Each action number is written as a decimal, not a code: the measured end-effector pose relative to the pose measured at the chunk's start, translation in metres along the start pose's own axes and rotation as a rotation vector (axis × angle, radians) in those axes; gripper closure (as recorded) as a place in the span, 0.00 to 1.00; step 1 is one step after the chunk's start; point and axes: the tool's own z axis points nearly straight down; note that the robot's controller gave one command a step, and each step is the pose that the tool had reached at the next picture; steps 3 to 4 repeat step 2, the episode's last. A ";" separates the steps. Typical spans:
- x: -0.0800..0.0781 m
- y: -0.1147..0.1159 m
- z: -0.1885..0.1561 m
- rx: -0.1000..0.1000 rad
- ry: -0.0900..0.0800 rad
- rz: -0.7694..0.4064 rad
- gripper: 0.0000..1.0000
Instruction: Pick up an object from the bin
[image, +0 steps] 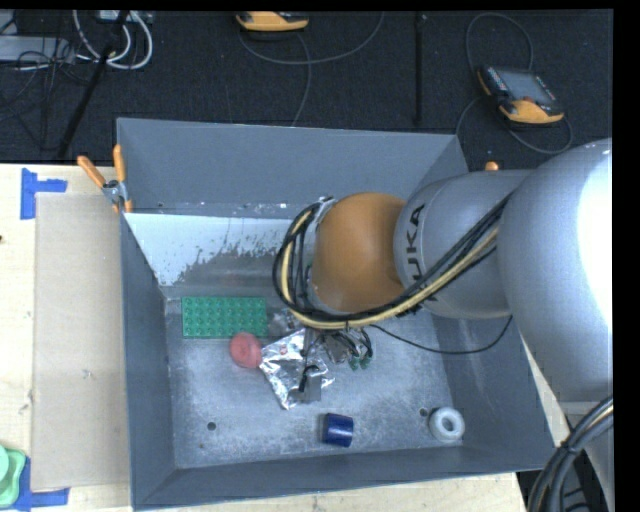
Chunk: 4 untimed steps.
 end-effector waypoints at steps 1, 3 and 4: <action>-0.001 0.000 -0.001 0.000 -0.002 0.003 1.00; -0.024 0.013 -0.141 0.001 -0.010 -0.022 1.00; -0.024 0.013 -0.141 0.001 -0.010 -0.022 1.00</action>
Offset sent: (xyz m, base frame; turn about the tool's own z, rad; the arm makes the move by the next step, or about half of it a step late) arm 0.0000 0.0000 0.0000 0.0000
